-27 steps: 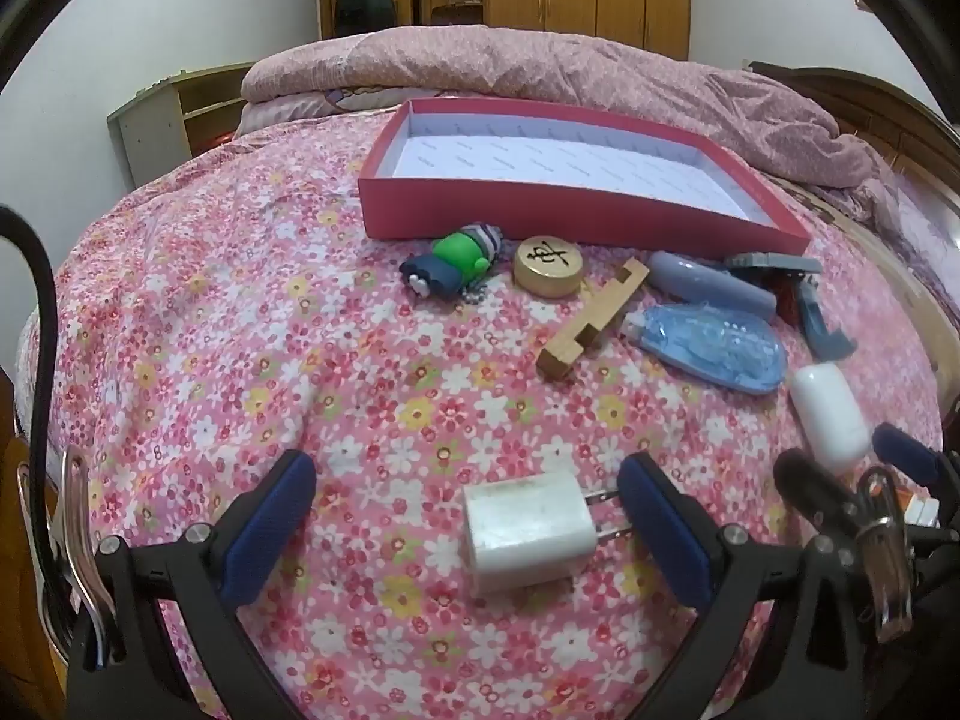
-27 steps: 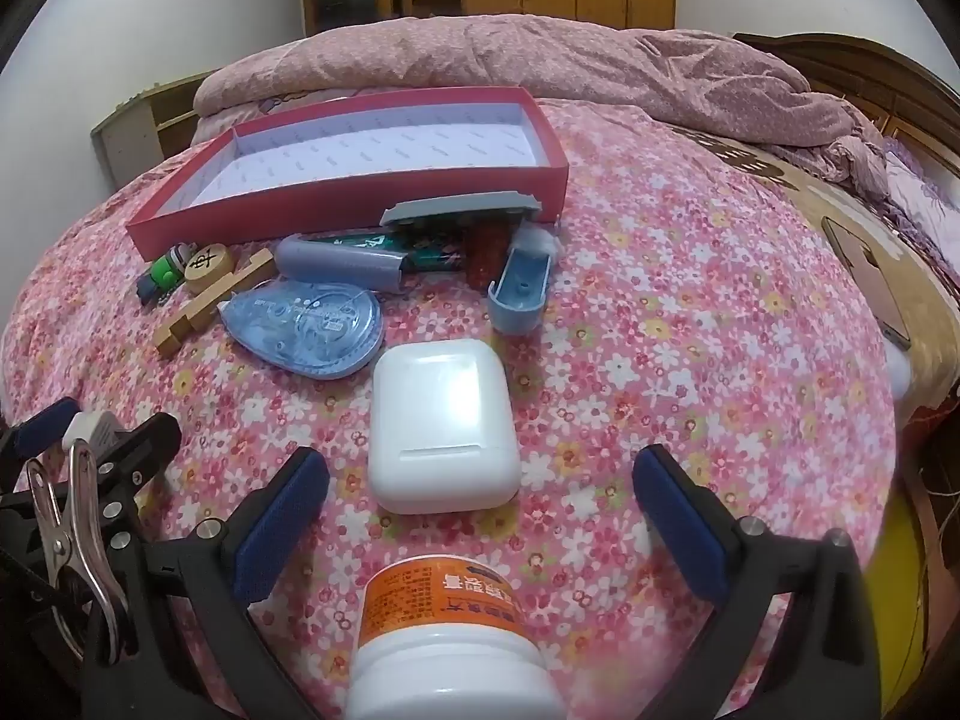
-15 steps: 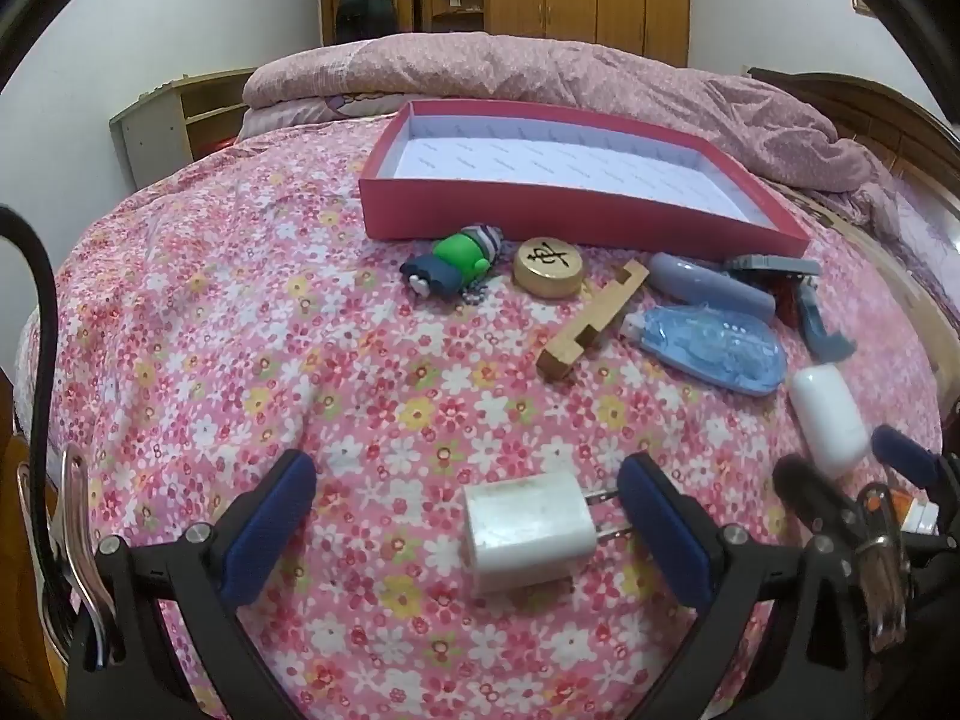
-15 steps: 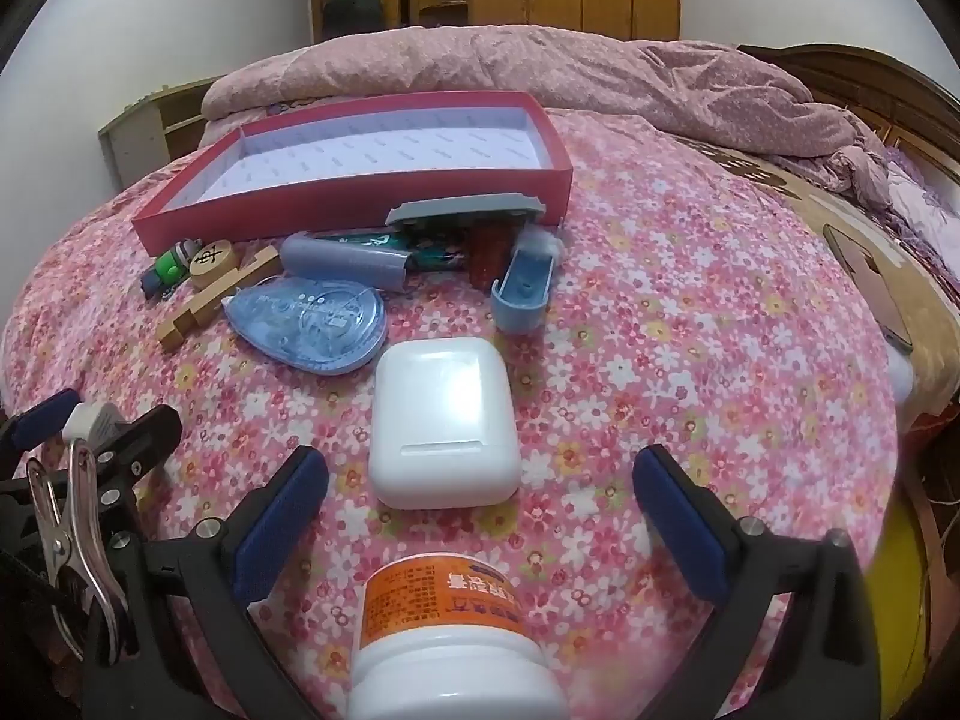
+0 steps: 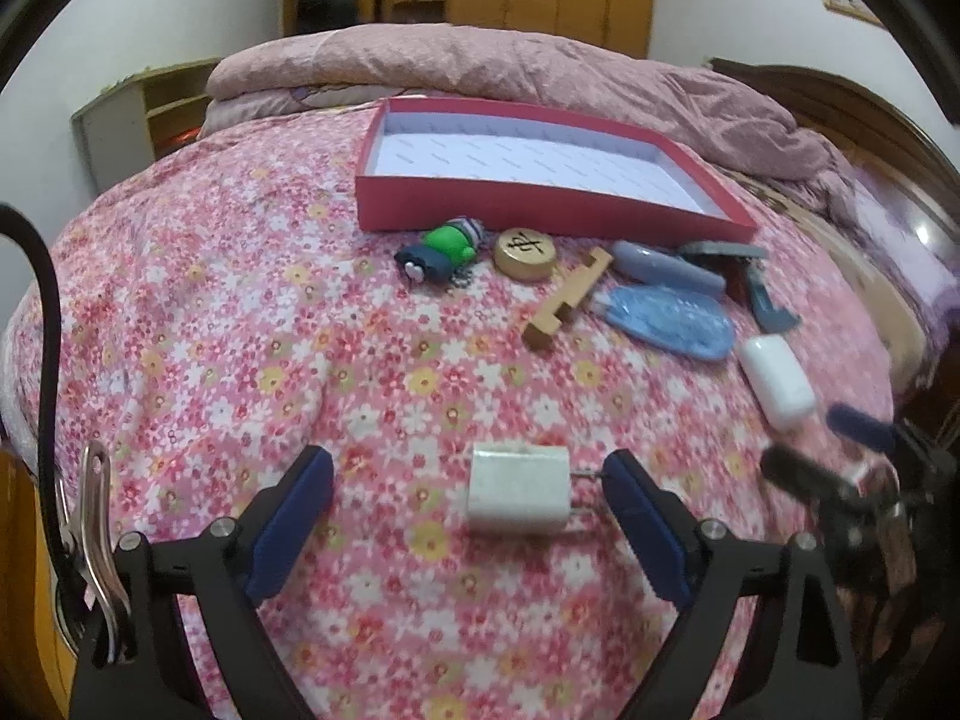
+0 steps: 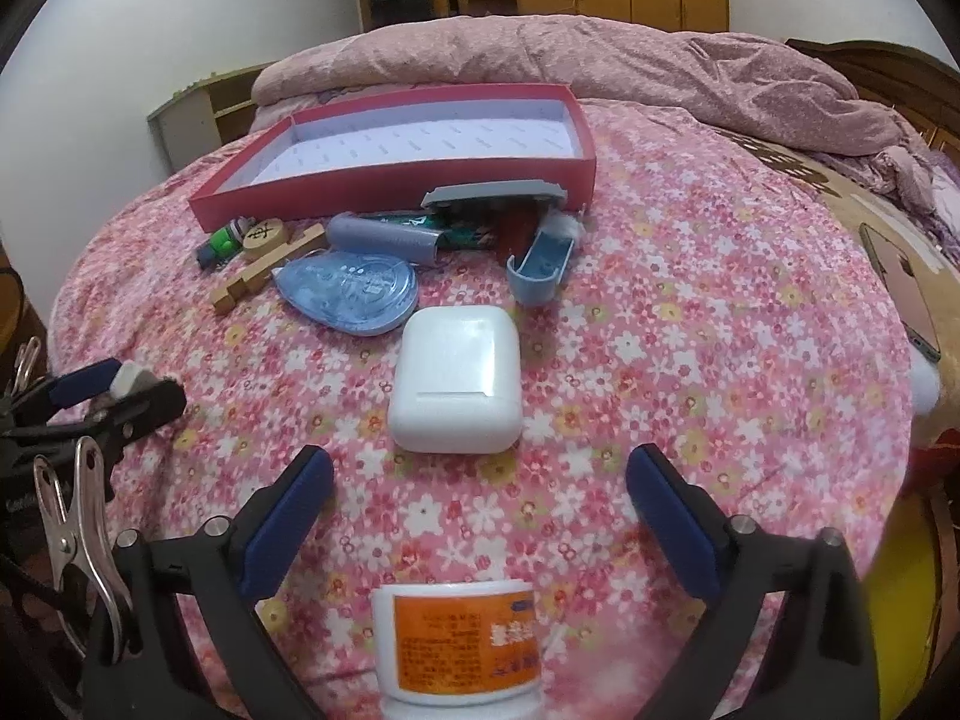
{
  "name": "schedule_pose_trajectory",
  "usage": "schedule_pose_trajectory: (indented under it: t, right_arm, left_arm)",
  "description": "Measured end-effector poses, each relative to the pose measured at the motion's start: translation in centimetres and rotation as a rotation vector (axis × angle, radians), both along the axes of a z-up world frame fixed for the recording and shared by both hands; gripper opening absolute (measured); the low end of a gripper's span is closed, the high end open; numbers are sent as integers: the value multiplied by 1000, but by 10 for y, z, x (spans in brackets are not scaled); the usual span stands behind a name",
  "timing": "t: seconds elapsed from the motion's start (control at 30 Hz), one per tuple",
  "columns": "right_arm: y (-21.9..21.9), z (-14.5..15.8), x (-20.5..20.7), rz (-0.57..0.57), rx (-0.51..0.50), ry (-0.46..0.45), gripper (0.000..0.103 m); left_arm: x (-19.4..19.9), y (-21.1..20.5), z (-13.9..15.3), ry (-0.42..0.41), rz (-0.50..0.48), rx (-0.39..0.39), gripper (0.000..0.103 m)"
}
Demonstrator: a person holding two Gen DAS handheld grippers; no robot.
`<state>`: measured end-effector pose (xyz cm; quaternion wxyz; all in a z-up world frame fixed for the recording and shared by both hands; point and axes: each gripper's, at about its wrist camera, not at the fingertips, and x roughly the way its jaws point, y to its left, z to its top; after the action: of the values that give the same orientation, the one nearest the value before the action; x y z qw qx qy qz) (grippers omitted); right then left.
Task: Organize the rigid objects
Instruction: 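Grasp the white charger plug with the left tool while the right tool grasps the orange-labelled jar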
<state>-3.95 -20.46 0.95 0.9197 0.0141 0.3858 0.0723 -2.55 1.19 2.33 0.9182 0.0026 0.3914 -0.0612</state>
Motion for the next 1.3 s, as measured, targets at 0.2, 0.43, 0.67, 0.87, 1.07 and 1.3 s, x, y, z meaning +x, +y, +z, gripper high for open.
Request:
schedule_pose_trajectory:
  t: [0.2, 0.43, 0.67, 0.87, 1.07, 1.3]
  right_arm:
    - [3, 2, -5, 31, 7, -16, 100]
    - [18, 15, -25, 139, -77, -61, 100]
    - [13, 20, -52, 191, -84, -48, 100]
    - [4, 11, -62, 185, -74, 1, 93]
    - [2, 2, -59, 192, -52, 44, 77]
    - [8, -5, -58, 204, -62, 53, 74]
  left_arm:
    - [-13, -10, 6, -41, -36, 23, 94]
    - [-18, -7, 8, -49, -62, 12, 94]
    - [-22, 0, 4, -25, -96, -28, 94]
    - [-30, -1, 5, -52, -103, -20, 94]
    - [-31, 6, 4, -44, -83, -32, 94]
    - [-27, 5, 3, -39, -85, -27, 94]
